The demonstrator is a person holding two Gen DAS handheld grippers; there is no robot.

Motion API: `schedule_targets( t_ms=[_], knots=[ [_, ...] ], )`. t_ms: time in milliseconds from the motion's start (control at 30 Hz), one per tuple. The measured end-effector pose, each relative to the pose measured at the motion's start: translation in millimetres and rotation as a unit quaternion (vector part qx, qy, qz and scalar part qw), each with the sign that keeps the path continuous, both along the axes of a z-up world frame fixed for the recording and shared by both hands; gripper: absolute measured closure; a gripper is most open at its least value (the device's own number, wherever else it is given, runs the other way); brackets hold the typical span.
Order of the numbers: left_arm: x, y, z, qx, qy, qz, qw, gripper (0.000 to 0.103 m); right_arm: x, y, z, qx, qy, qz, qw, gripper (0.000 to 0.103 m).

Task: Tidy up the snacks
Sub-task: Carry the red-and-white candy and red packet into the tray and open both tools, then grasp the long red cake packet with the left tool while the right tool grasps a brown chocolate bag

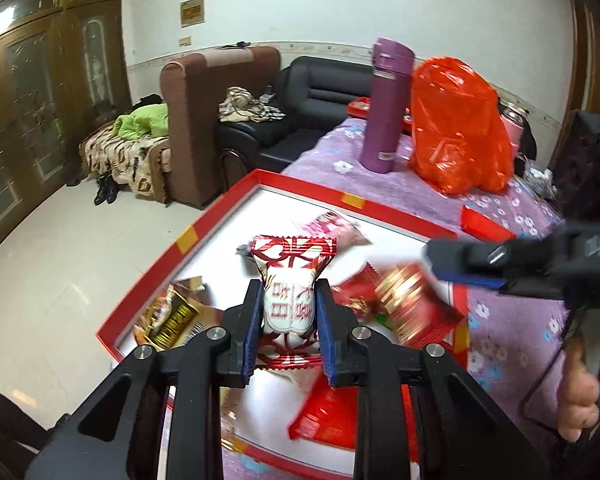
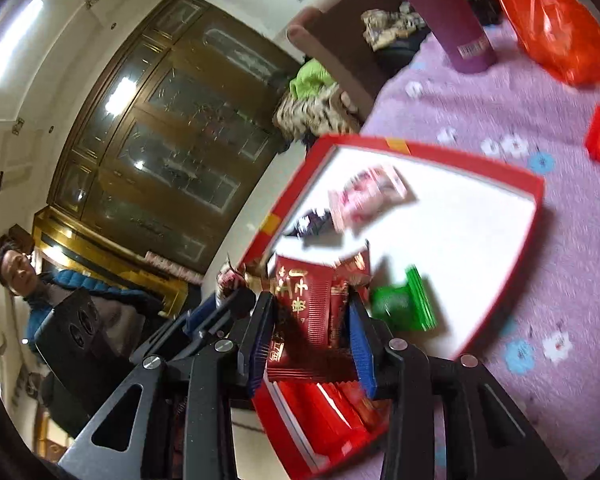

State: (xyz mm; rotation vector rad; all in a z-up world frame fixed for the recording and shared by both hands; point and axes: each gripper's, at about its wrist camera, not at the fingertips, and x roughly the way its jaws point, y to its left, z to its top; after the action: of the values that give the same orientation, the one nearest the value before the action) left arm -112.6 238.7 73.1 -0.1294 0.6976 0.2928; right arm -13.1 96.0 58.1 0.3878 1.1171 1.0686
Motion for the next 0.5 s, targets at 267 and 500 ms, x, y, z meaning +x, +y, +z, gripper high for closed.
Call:
schedule_targets(
  t_ms=[267,500],
  knots=[
    [8.8,-33.0,7.0,0.047,-0.012,-0.035,0.9982,0.056,25.8,-84.6,30.2,0.025,-0.055,-0.132,0.989,0.054],
    [26.5,-76.6,11.2,0.052,-0.006,-0.101,0.9935,0.056,58.1,-238.2,10.4,-0.103,-0.015,-0.352,0.93,0.054]
  ],
)
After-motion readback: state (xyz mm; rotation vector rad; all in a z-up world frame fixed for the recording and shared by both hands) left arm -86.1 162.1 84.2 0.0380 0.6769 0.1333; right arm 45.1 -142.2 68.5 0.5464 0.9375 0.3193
